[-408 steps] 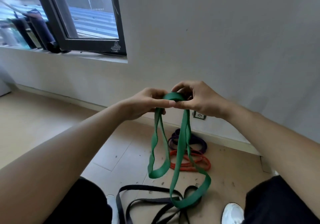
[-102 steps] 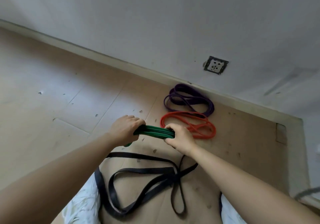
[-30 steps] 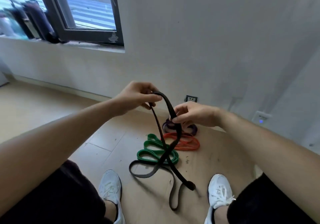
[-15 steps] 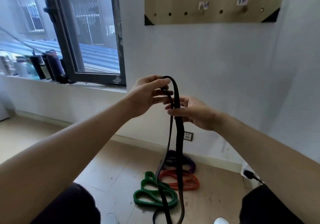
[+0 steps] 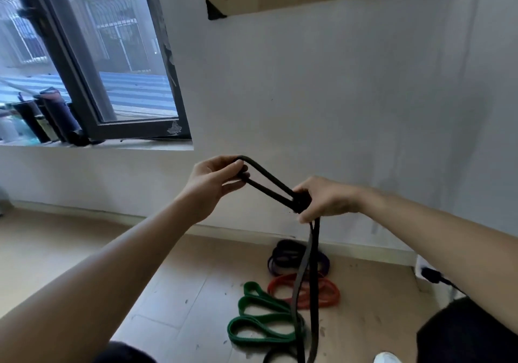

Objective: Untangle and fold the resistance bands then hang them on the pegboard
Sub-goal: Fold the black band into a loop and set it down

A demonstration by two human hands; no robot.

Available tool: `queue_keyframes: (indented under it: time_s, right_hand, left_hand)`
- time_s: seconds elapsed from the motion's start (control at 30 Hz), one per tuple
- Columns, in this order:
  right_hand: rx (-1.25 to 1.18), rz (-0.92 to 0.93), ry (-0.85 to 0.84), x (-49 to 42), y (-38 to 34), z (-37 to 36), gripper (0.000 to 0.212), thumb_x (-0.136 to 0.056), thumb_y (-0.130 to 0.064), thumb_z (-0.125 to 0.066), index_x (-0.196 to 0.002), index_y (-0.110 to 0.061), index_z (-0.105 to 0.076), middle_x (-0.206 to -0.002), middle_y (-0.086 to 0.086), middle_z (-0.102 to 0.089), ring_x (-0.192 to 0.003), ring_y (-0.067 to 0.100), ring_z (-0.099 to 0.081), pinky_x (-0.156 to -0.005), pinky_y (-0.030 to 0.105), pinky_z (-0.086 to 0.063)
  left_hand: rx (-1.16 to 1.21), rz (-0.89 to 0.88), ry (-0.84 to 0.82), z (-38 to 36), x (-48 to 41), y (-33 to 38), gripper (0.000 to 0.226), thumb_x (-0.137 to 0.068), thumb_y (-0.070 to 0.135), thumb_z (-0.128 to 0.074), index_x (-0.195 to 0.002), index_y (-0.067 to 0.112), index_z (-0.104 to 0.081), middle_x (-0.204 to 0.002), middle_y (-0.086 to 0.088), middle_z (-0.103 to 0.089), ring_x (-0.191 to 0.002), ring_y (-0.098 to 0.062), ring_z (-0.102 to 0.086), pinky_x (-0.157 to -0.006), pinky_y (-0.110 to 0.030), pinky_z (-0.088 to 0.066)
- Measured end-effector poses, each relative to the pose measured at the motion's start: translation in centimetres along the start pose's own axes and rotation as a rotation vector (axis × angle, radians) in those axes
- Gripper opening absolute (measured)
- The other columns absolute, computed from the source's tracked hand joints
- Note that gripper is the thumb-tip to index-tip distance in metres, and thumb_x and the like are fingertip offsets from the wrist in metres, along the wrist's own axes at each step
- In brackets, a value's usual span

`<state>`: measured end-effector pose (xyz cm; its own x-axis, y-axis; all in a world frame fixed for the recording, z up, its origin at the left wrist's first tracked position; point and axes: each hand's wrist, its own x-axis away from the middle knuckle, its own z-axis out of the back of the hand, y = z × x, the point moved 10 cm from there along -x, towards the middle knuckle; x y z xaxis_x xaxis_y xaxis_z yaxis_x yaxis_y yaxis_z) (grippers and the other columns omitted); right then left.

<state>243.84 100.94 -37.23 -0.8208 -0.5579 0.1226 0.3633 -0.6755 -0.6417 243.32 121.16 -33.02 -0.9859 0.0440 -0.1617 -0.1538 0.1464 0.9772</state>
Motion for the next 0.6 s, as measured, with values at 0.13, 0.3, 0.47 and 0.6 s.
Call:
queue_keyframes:
  time_s: [0.13,0.3,0.47,0.6]
  right_hand:
    - [0.170,-0.056,-0.023,-0.9,3.7,-2.2,0.009,-0.078,-0.012,-0.071,-0.082,-0.008,-0.065,-0.066,-0.003,-0.053,-0.059,0.010,-0.049,-0.058,0.029,-0.038]
    - [0.204,-0.032,0.011,-1.0,4.7,-1.4,0.020,-0.082,-0.015,-0.070,-0.070,-0.029,-0.062,-0.060,-0.007,-0.051,-0.050,0.004,-0.043,-0.054,0.026,-0.033]
    - [0.167,0.036,0.068,-1.5,3.4,-1.9,0.007,-0.089,-0.018,-0.072,-0.083,-0.022,-0.071,-0.062,-0.006,-0.061,-0.056,0.006,-0.055,-0.057,0.022,-0.044]
    - [0.194,0.080,0.036,-1.9,2.3,-2.9,0.007,-0.089,-0.018,-0.072,-0.087,-0.012,-0.073,-0.066,0.006,-0.061,-0.059,0.012,-0.050,-0.058,0.029,-0.038]
  left_hand:
    - [-0.203,0.105,-0.141,1.4,-0.3,-5.2,0.038,-0.075,0.018,-0.080,-0.111,0.009,-0.072,-0.099,-0.011,-0.078,-0.098,-0.025,-0.074,-0.085,-0.030,-0.060]
    - [-0.840,-0.007,-0.332,1.3,0.2,-8.6,0.024,-0.087,0.008,-0.076,-0.107,0.022,-0.072,-0.096,0.004,-0.078,-0.096,-0.008,-0.073,-0.089,-0.028,-0.056]
    - [-0.957,0.086,-0.471,-0.5,0.8,-11.3,0.035,-0.086,0.016,-0.079,-0.118,0.024,-0.068,-0.107,0.009,-0.073,-0.101,-0.003,-0.070,-0.097,-0.034,-0.057]
    - [-0.948,0.092,-0.529,-3.3,1.7,-12.0,0.060,-0.081,0.041,-0.079,-0.136,0.031,-0.059,-0.126,0.013,-0.066,-0.118,-0.007,-0.062,-0.107,-0.038,-0.049]
